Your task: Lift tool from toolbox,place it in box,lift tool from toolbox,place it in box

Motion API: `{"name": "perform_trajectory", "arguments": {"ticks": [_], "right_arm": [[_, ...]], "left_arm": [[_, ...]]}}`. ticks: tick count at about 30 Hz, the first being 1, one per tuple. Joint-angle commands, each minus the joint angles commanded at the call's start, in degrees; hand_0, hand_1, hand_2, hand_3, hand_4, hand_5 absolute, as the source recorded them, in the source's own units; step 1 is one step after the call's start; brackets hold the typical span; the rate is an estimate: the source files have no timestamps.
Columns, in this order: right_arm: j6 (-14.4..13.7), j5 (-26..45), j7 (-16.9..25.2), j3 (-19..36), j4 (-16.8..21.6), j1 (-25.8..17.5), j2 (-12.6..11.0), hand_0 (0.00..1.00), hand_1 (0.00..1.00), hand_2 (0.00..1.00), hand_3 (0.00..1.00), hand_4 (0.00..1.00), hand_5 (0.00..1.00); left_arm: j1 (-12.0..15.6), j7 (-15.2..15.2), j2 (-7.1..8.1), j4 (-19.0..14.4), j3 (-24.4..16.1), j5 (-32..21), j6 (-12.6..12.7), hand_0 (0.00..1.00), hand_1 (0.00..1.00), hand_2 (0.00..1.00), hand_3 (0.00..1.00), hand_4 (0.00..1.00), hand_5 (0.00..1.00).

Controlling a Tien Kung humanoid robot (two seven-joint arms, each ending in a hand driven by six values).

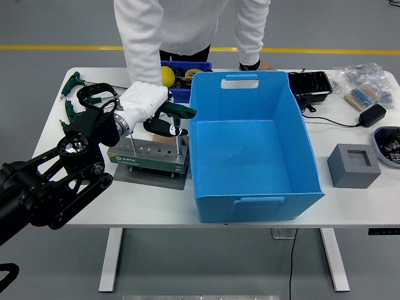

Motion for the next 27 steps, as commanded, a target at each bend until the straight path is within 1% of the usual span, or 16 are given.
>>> {"name": "perform_trajectory", "arguments": {"ticks": [2, 3, 8, 9, 14, 15, 20, 21, 26, 27], "right_arm": [[0.02, 0.03, 0.02, -0.03, 0.00, 0.05, -0.03, 0.693, 0.669, 0.728, 0.552, 0.787, 0.690], [0.02, 0.06, 0.03, -0.06, 0.00, 0.07, -0.04, 0.694, 0.669, 0.728, 0.552, 0.786, 0.690], [0.04, 0.10, 0.04, -0.09, 0.00, 0.18, -0.09, 0.694, 0.669, 0.728, 0.552, 0.786, 0.690], [0.04, 0.14, 0.06, -0.11, 0.00, 0.20, -0.10, 0.694, 0.669, 0.728, 0.552, 0.786, 0.690], [0.04, 0.02, 0.05, -0.09, -0.02, 0.27, -0.13, 0.694, 0.669, 0.728, 0.552, 0.786, 0.690], [0.05, 0.06, 0.06, -0.11, -0.02, 0.28, -0.14, 0.694, 0.669, 0.728, 0.552, 0.787, 0.690], [0.07, 0.15, 0.09, -0.17, -0.02, 0.31, -0.17, 0.694, 0.669, 0.728, 0.552, 0.787, 0.690], [0.08, 0.20, 0.11, -0.20, -0.02, 0.31, -0.18, 0.694, 0.669, 0.728, 0.552, 0.787, 0.690], [0.12, 0.35, 0.19, -0.32, -0.02, 0.37, -0.23, 0.694, 0.669, 0.728, 0.552, 0.787, 0.690], [0.12, 0.41, 0.22, -0.35, -0.02, 0.37, -0.24, 0.696, 0.670, 0.727, 0.552, 0.787, 0.689]], "left_arm": [[-0.07, 0.09, 0.00, 0.24, -0.07, -0.07, -0.01, 0.364, 0.220, 0.217, 0.309, 0.998, 0.630], [-0.10, 0.14, 0.01, 0.33, -0.08, -0.17, -0.04, 0.330, 0.185, 0.187, 0.258, 0.998, 0.652], [-0.21, 0.58, 0.20, 0.68, -0.27, -2.32, 0.00, 0.330, 0.185, 0.187, 0.258, 0.998, 0.652], [-0.25, 0.66, 0.21, 0.73, -0.32, -2.65, 0.02, 0.274, 0.144, 0.163, 0.218, 0.998, 0.658], [-0.46, 0.98, 0.18, 0.84, -0.47, -3.12, 0.12, 0.274, 0.144, 0.163, 0.218, 0.998, 0.658], [-0.50, 1.04, 0.19, 0.86, -0.44, -3.12, 0.11, 0.248, 0.114, 0.143, 0.195, 0.998, 0.662], [-0.56, 1.25, 0.14, 1.12, -0.21, -3.17, 0.10, 0.248, 0.114, 0.143, 0.195, 0.998, 0.662], [-0.53, 1.28, 0.09, 1.17, -0.18, -3.26, 0.15, 0.219, 0.087, 0.121, 0.173, 0.998, 0.665], [-0.44, 1.58, -0.18, 1.40, 0.00, -4.29, 0.57, 0.219, 0.087, 0.121, 0.173, 0.998, 0.665], [-0.43, 1.65, -0.22, 1.43, 0.04, -4.46, 0.73, 0.216, 0.036, 0.088, 0.138, 0.998, 0.669]]}}
